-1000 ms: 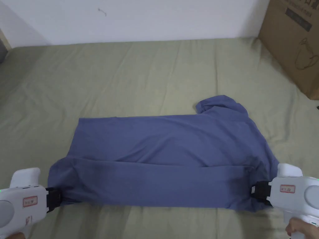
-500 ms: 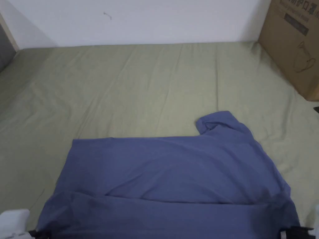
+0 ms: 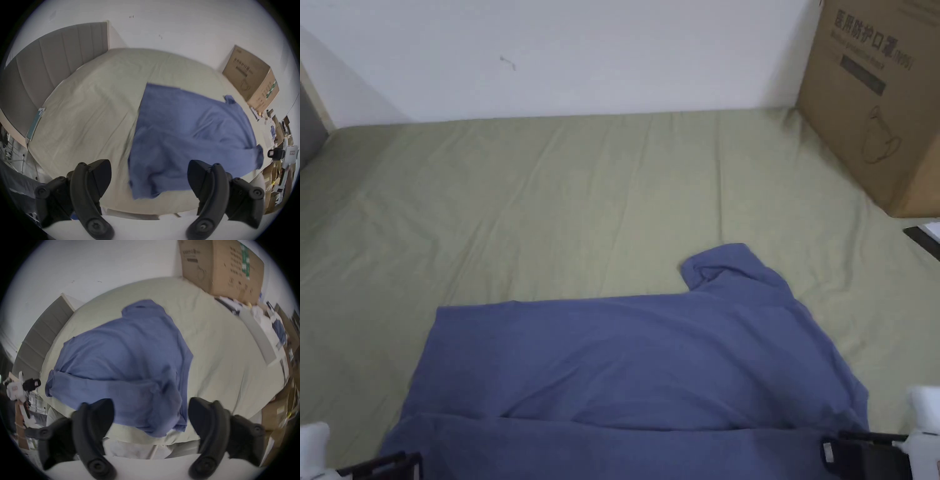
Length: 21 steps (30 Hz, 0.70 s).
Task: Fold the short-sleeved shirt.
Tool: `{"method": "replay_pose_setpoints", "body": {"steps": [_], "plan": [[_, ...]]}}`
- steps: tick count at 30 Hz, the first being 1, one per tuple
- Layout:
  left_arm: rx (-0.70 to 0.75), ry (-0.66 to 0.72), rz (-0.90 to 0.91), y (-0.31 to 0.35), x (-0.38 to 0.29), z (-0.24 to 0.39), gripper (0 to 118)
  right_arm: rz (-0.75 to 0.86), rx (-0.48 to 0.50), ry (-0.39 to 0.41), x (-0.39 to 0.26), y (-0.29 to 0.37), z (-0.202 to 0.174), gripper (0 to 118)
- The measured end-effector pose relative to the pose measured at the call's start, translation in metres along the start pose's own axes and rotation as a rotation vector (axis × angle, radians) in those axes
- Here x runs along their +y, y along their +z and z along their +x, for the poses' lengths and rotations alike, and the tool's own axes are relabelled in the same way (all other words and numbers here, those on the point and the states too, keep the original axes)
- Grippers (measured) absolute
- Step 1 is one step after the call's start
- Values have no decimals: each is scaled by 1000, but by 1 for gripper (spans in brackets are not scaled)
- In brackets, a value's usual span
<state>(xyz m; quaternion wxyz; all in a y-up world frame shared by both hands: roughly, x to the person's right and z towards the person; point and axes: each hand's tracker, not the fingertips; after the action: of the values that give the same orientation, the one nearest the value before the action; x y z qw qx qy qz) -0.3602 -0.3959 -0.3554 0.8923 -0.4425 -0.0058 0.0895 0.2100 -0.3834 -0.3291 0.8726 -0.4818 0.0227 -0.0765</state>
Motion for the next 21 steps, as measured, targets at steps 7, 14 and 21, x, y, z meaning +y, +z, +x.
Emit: {"method": "replay_pose_setpoints", "body": {"steps": [7, 14, 21], "plan": [[16, -33, 77, -27, 27, 47, 0, 20, 64, -24, 32, -27, -18, 0], [-11, -16, 55, -65, 59, 55, 0, 58, 85, -100, 105, -76, -1, 8], [2, 1, 71, -81, 93, 58, 0, -8, 56, -90, 221, -174, 30, 104]]}}
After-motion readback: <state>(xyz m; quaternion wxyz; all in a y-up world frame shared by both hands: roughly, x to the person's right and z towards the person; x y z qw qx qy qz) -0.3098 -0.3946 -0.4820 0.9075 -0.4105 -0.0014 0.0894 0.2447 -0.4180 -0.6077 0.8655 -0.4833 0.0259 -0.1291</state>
